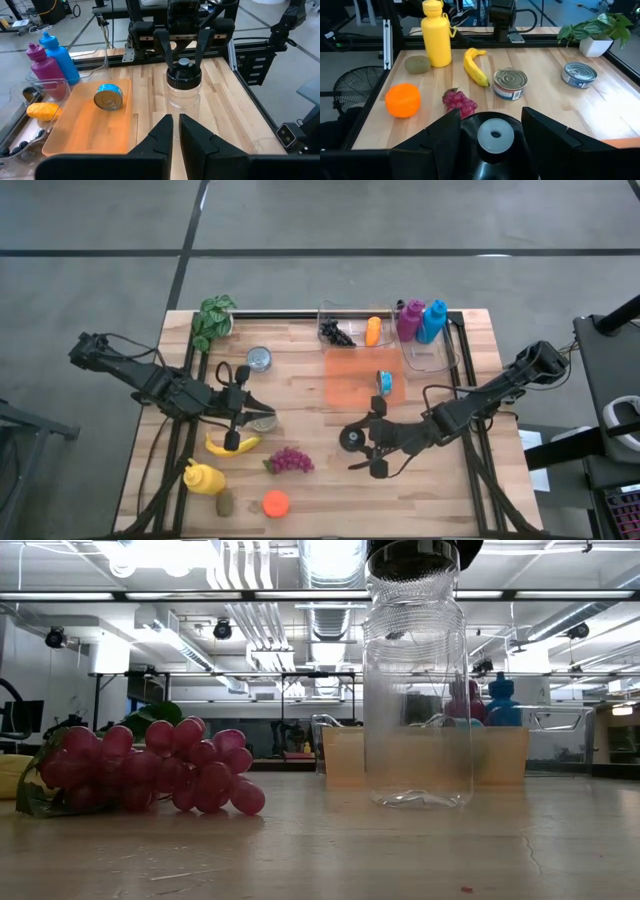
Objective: Pick & Place Food Item
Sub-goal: Put the transparent water bottle into the right transparent bin
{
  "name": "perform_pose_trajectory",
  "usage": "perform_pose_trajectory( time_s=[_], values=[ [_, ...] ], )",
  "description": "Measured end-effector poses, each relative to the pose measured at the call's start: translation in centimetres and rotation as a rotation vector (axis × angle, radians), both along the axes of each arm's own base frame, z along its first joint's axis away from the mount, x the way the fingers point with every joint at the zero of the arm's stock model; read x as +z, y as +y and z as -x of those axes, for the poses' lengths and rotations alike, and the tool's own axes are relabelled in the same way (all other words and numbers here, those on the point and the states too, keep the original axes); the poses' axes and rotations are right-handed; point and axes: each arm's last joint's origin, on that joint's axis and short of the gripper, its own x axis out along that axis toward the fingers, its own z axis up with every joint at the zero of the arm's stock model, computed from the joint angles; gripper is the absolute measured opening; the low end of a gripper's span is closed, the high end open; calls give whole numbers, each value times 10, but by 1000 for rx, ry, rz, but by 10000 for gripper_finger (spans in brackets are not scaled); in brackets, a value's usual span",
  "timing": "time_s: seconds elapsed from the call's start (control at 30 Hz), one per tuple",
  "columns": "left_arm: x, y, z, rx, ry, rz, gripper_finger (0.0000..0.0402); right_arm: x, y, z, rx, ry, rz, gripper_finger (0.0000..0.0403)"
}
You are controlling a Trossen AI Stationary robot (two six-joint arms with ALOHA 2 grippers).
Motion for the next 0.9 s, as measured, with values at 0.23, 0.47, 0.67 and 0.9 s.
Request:
perform_pose_trajectory(
  time_s=[0.23,0.47,0.67,0.9],
  values=[
    [0,0,0,0,0,0,32,-1,0,0,2,7,3,178],
    [0,0,0,0,0,0,32,-1,0,0,7,14,7,129],
    [0,0,0,-1,0,0,32,-1,0,0,17,13,31,85],
    [0,0,0,-1,0,0,32,-1,0,1,19,16,37,72]
  ],
)
